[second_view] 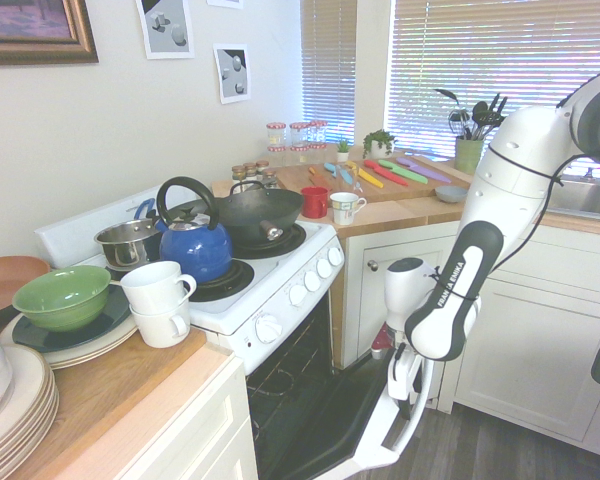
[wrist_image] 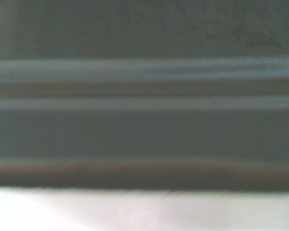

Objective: Close the oven

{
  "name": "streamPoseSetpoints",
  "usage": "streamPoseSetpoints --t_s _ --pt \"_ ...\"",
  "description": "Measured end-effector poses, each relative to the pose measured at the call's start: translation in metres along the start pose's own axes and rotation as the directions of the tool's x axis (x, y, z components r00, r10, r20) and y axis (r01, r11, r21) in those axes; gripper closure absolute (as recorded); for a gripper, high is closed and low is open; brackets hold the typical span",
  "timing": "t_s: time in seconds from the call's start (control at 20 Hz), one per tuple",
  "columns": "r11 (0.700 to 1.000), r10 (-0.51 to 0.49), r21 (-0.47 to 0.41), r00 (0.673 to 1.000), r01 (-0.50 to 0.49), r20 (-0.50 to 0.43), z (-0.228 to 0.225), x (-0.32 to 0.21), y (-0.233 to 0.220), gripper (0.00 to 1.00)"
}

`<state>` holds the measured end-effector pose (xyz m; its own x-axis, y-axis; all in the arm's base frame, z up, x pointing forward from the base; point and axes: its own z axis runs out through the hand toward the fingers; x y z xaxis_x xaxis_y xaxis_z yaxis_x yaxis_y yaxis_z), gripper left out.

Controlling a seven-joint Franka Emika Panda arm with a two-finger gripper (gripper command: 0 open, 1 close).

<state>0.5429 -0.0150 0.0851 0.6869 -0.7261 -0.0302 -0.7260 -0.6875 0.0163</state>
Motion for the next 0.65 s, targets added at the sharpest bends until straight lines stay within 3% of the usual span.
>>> streamPoseSetpoints --t_s 0.2,0.4,0.65 --pt "0.995 -0.013 0.098 0.996 0.022 -0.083 -0.034 0.006 -0.077 0.00" --pt "0.993 -0.013 0.118 0.995 0.025 -0.104 -0.060 0.011 -0.100 0.00" --pt "0.995 -0.063 0.074 0.998 0.065 -0.019 -0.187 0.000 -0.100 0.00"
